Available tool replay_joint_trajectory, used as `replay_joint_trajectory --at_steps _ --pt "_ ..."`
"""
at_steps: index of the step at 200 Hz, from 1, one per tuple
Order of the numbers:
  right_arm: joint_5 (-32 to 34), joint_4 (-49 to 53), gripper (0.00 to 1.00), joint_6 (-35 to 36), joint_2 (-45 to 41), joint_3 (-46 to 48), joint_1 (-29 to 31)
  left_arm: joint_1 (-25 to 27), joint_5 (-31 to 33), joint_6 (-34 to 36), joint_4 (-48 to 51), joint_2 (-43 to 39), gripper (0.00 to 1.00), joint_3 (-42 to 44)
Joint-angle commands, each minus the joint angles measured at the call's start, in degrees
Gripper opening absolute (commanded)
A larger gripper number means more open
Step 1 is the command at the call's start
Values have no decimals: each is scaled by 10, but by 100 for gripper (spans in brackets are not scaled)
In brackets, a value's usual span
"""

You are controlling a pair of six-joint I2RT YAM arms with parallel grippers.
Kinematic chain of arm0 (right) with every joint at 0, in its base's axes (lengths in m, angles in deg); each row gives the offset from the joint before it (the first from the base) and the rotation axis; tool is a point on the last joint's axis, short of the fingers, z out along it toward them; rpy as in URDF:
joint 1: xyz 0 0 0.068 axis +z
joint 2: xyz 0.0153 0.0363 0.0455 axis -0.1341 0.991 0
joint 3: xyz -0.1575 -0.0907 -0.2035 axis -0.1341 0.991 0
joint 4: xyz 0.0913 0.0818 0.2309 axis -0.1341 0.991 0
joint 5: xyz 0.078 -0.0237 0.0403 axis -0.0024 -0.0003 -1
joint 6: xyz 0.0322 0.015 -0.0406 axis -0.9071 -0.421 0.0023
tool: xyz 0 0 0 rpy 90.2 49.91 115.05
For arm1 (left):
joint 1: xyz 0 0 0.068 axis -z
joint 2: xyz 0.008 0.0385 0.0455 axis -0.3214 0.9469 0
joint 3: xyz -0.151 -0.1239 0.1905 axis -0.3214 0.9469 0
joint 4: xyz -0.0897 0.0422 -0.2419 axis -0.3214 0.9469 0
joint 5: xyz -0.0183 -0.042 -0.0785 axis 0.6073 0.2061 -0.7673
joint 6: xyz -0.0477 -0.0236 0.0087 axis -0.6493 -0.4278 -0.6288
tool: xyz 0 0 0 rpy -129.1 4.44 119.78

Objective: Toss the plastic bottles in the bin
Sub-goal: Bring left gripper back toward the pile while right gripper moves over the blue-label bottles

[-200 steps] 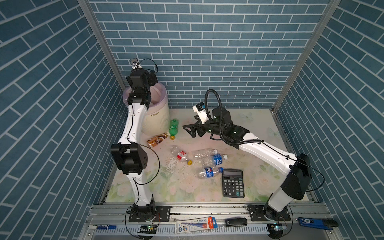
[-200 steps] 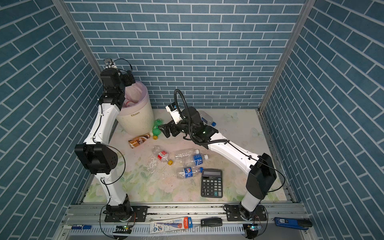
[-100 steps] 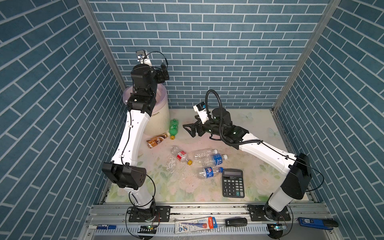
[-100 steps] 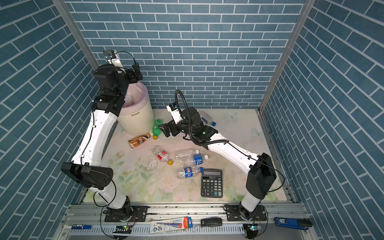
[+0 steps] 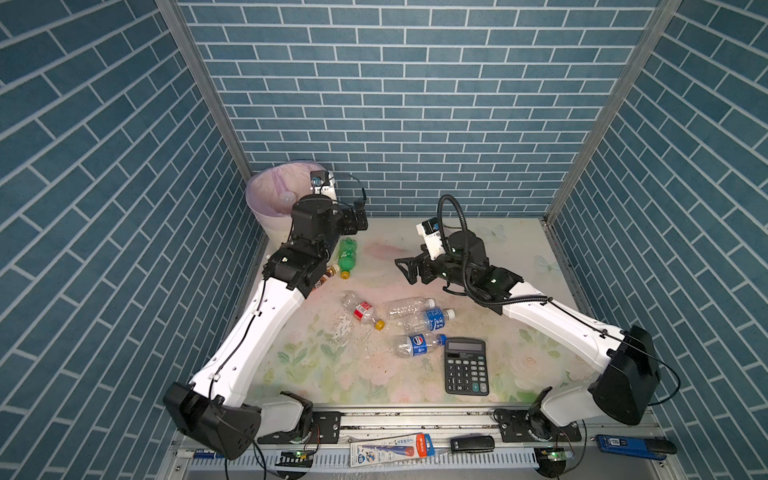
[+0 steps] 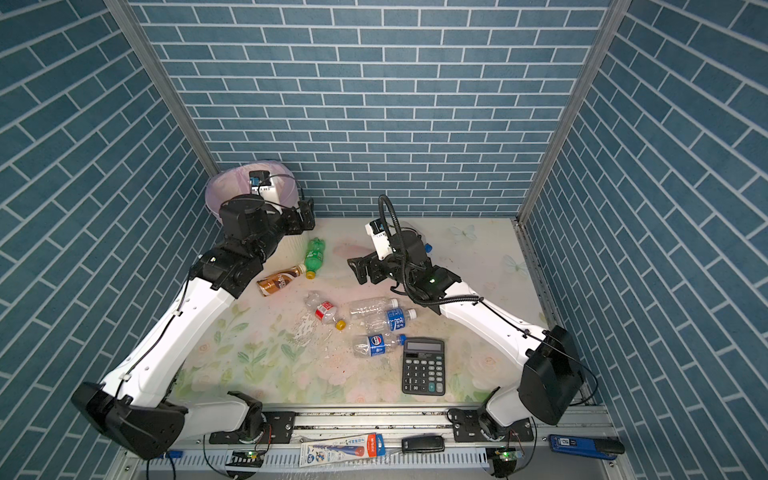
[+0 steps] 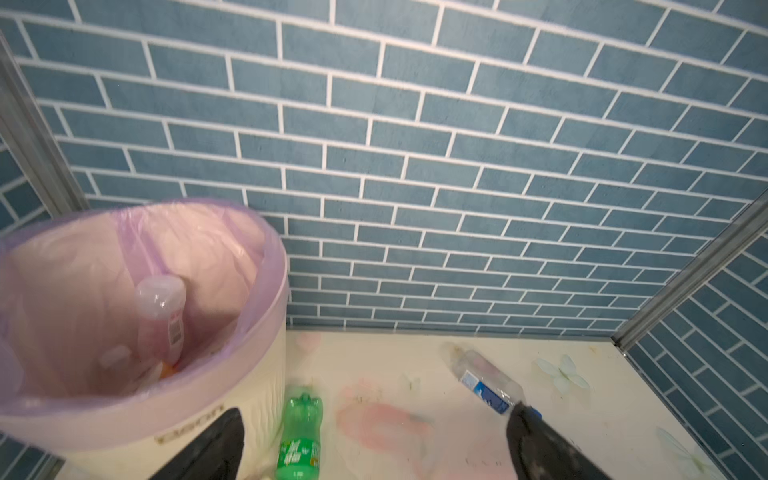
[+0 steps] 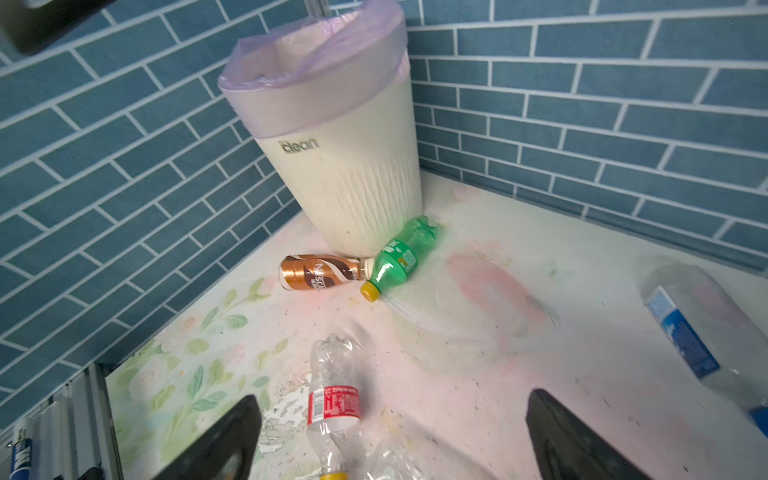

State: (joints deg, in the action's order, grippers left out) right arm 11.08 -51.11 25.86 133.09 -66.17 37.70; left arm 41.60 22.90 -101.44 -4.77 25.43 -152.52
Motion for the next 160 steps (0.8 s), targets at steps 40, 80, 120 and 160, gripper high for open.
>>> replay_joint_trajectory --at_steps 40,80,120,160 --pt "53 35 99 3 -55 119 -18 43 -100 -118 -36 -47 99 190" --pt "59 54 99 7 -25 144 -19 78 -134 -156 -58 -28 99 246" --pt "60 72 99 0 -6 166 -19 104 -144 -173 -73 -17 99 277" --pt "86 71 99 -18 -12 205 -19 116 -160 -177 -75 -3 99 289"
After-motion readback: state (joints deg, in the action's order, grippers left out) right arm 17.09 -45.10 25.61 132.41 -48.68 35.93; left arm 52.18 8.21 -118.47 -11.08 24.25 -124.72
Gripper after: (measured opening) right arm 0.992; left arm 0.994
